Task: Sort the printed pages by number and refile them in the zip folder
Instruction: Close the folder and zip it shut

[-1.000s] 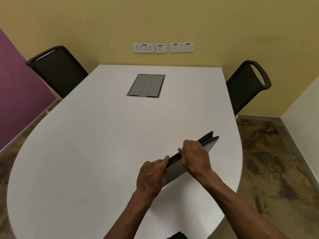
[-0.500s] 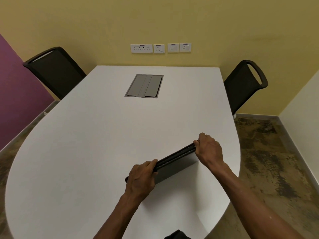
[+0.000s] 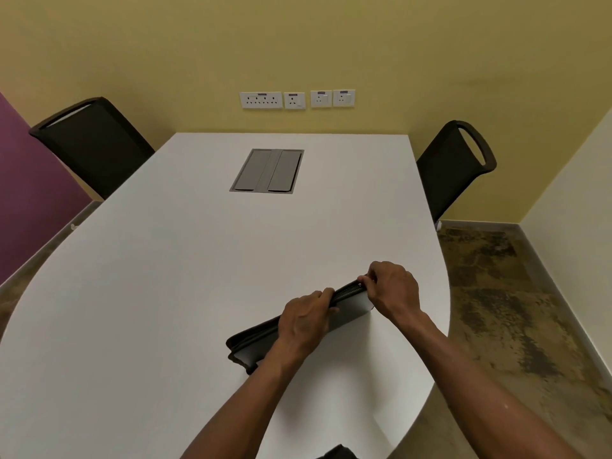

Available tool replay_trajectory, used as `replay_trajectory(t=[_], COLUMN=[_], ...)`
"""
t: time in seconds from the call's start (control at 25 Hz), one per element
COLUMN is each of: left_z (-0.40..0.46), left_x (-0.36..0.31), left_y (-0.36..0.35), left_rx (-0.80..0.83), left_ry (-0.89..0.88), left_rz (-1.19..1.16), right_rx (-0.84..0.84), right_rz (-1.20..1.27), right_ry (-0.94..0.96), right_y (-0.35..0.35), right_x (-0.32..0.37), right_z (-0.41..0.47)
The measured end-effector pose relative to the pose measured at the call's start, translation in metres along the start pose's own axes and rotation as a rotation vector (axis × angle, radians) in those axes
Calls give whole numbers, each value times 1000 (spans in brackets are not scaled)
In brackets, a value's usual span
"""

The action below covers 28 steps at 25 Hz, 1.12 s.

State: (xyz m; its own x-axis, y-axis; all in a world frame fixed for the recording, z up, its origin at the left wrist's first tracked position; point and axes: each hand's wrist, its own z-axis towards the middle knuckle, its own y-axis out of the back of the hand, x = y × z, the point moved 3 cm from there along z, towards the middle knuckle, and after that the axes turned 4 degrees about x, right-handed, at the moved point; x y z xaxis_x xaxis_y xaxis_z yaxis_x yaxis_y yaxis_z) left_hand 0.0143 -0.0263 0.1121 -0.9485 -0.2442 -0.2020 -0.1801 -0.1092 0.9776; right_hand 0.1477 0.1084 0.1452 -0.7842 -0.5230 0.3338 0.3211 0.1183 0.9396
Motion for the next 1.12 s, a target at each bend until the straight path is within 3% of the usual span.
replay_trajectory(t=[0.44, 0.56, 0.72, 0.84, 0.96, 1.12], left_z=[-18, -15, -16, -17, -18, -19], left_x=[10, 7, 5, 8, 10, 2], left_y=[-7, -7, -12, -12, -7, -17], left_rx=[-80, -111, -152, -165, -209, -250], left_ry=[-89, -83, -114, -125, -83, -228], left_rz=[39, 3, -52, -28, -12, 57], right_rx=[47, -41, -73, -83, -35, 7], right_rz=[-106, -229, -335, -225, 49, 274], right_ry=[11, 170, 234, 236, 108, 41], right_y=[0, -3, -16, -13, -4, -3], right_x=[-15, 11, 34, 30, 5, -1], right_z=[-9, -18, -22, -18, -12, -17])
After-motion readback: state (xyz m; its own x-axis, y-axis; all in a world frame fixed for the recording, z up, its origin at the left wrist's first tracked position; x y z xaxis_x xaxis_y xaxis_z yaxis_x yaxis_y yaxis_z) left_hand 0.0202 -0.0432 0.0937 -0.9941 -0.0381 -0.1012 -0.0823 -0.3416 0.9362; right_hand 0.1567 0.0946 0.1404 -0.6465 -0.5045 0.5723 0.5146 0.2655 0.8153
